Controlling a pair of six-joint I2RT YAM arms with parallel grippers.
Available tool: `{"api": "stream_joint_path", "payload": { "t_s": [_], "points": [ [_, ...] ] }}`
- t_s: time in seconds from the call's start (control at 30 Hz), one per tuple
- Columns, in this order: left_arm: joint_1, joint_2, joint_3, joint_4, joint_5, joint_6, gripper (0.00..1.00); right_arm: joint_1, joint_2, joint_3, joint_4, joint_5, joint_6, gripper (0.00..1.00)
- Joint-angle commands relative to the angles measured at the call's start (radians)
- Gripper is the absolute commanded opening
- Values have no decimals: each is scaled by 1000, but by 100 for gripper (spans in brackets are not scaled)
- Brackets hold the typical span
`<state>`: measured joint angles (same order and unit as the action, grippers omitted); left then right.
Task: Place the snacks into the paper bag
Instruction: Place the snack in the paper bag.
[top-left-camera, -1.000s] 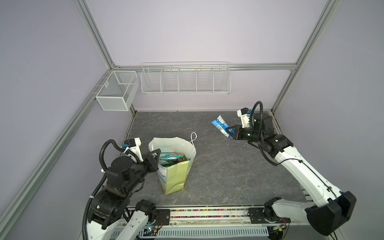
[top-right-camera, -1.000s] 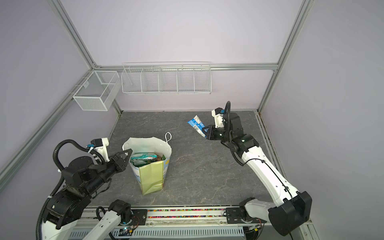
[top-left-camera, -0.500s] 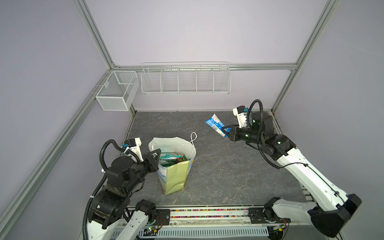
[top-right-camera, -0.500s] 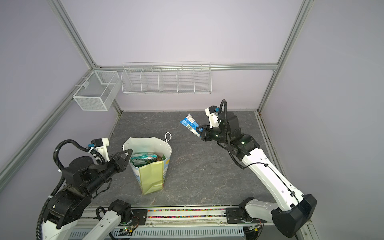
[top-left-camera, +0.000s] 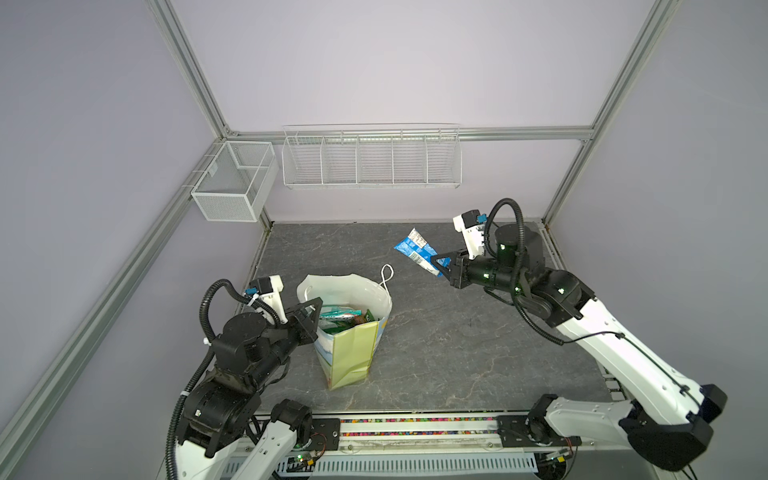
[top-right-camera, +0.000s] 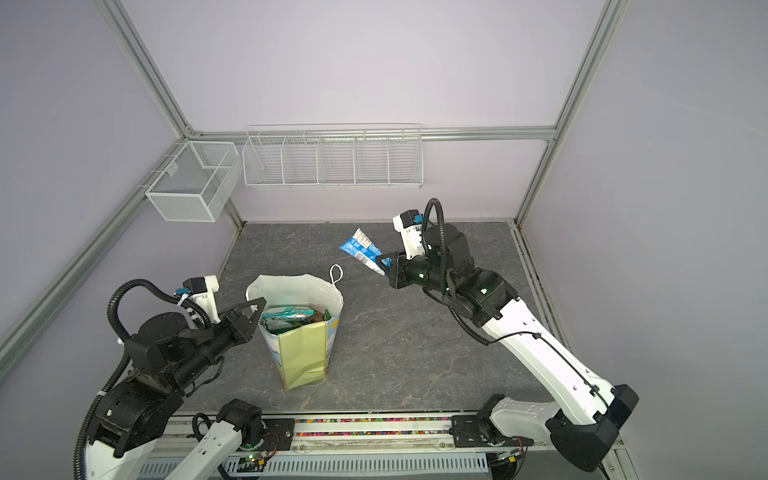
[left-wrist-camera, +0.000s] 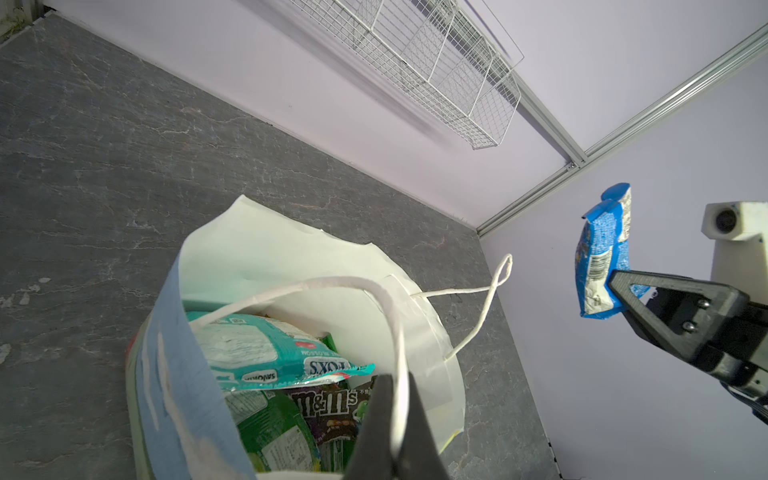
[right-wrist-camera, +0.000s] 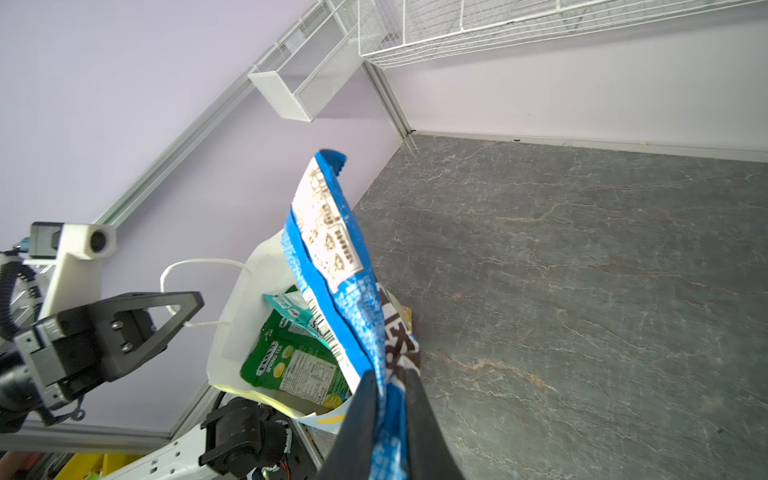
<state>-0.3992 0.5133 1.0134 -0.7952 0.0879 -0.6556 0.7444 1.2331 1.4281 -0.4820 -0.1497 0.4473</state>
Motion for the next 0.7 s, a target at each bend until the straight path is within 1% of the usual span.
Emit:
{"api": "stream_joint_path", "payload": {
  "t_s": [0.0, 0.4, 0.67],
  "points": [
    [5, -12, -6, 25, 20, -16, 0, 36, 23, 39, -4, 39, -27, 15],
    [5, -22, -5, 17, 15, -10, 0, 153, 102, 129, -31, 95, -54, 15],
    [5, -27, -10, 17, 13, -11, 0, 199, 171, 178, -43, 101, -65, 15]
  ]
}}
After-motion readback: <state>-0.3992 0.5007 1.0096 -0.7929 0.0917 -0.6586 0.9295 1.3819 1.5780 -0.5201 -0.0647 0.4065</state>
